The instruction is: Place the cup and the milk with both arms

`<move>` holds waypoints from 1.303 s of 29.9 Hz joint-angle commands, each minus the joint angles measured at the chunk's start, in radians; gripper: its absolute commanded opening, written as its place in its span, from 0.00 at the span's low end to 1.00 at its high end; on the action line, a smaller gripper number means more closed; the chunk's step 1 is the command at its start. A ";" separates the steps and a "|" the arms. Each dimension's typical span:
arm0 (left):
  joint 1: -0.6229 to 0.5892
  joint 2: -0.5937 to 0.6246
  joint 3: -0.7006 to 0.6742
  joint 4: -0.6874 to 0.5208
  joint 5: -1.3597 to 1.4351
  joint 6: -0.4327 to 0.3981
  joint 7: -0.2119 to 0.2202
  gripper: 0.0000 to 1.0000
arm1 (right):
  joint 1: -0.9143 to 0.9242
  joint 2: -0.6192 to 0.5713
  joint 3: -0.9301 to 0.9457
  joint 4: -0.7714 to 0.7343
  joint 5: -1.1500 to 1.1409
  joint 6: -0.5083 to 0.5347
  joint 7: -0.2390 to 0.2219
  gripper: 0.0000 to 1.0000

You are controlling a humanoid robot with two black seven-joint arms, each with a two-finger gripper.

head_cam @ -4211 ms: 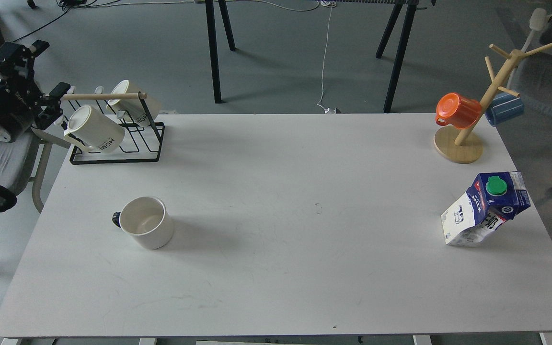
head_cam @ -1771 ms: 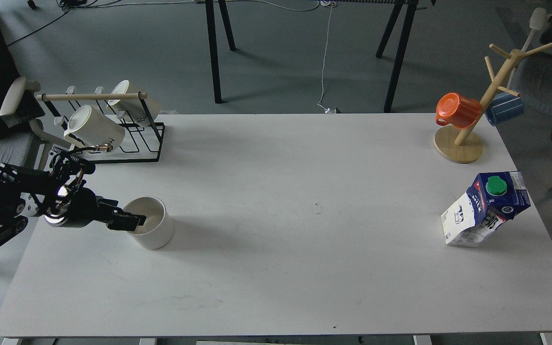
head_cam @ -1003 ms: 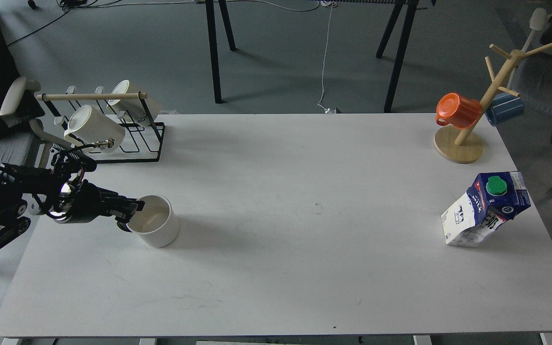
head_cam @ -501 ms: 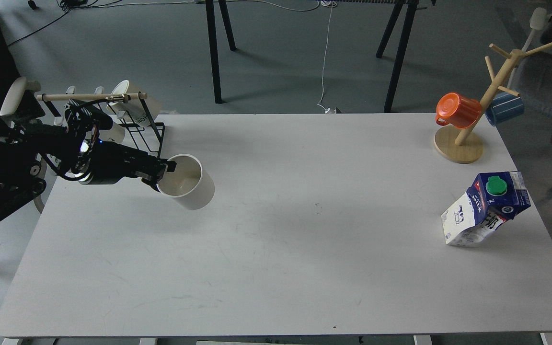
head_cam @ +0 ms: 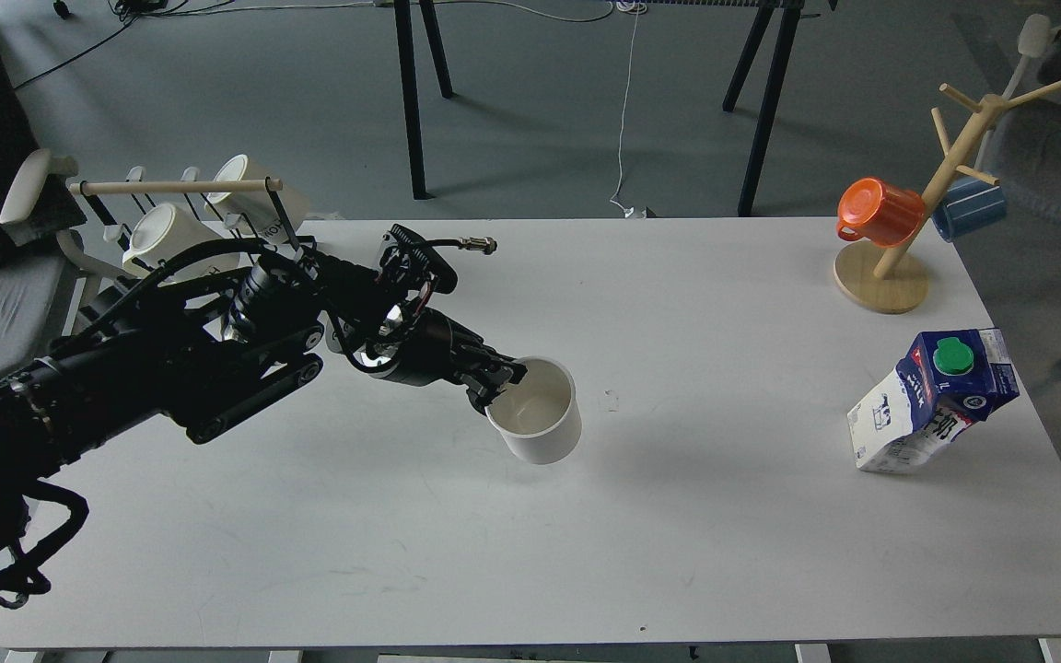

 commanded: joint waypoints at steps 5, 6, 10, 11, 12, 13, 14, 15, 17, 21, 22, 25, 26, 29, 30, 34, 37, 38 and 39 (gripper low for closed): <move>0.006 -0.040 0.010 0.056 0.002 0.012 0.000 0.05 | 0.000 0.000 -0.001 0.000 0.000 0.000 0.000 0.98; 0.009 -0.039 0.010 0.056 0.002 0.013 0.000 0.06 | 0.000 0.000 -0.001 0.000 0.000 0.000 0.000 0.98; 0.021 -0.036 0.010 0.056 0.003 0.004 0.000 0.10 | -0.002 0.006 -0.002 0.000 0.000 0.000 0.000 0.98; 0.025 -0.034 0.011 0.056 0.003 0.004 0.000 0.10 | -0.002 0.007 -0.002 0.000 0.000 0.000 0.000 0.98; 0.028 -0.034 0.013 0.056 0.003 0.004 0.000 0.10 | -0.003 0.007 -0.002 0.000 0.000 0.000 0.000 0.98; 0.028 -0.034 0.016 0.056 0.003 0.004 0.000 0.10 | -0.003 0.007 -0.002 0.000 0.000 0.000 0.000 0.98; 0.029 -0.034 0.019 0.056 0.003 0.004 0.000 0.10 | -0.003 0.007 -0.002 0.000 0.000 0.000 0.000 0.98; 0.031 -0.034 0.024 0.056 0.002 0.003 0.000 0.10 | -0.003 0.007 -0.002 -0.001 0.000 0.000 0.000 0.98; 0.031 -0.030 0.028 0.056 0.002 0.003 0.000 0.11 | -0.003 0.007 -0.002 -0.001 0.000 0.000 0.000 0.98; 0.037 -0.031 0.027 0.056 0.000 0.009 0.000 0.16 | -0.003 0.007 -0.002 -0.003 0.000 0.000 0.000 0.98; 0.043 -0.033 0.027 0.056 0.000 0.009 0.000 0.17 | -0.003 0.007 -0.002 -0.003 0.000 0.000 0.000 0.98; 0.046 -0.033 0.024 0.056 -0.003 0.009 0.000 0.22 | -0.005 0.007 -0.002 -0.003 0.000 0.000 0.000 0.98; 0.046 -0.033 0.024 0.056 -0.004 0.007 0.000 0.23 | -0.005 0.007 -0.002 -0.003 0.000 0.000 0.000 0.98; 0.046 -0.030 0.019 0.055 -0.007 0.003 0.000 0.33 | -0.005 0.007 -0.002 -0.001 0.000 0.000 0.000 0.98; 0.046 -0.030 0.016 0.055 -0.009 0.001 0.000 0.48 | -0.003 0.007 -0.001 0.000 0.000 0.000 0.000 0.98; 0.043 -0.005 0.008 0.041 -0.090 -0.005 0.000 0.84 | -0.002 -0.002 0.012 0.014 0.005 0.000 0.000 0.98; 0.034 0.035 -0.013 0.040 -0.272 -0.032 0.000 0.89 | 0.010 -0.023 0.018 0.034 0.006 0.000 -0.005 0.98; 0.028 0.050 -0.021 0.038 -0.329 -0.032 0.000 0.89 | 0.012 -0.038 0.019 0.051 0.009 0.000 -0.005 0.98; 0.018 0.070 -0.033 0.038 -0.395 -0.032 0.000 0.89 | 0.012 -0.061 0.024 0.070 0.012 0.000 -0.005 0.98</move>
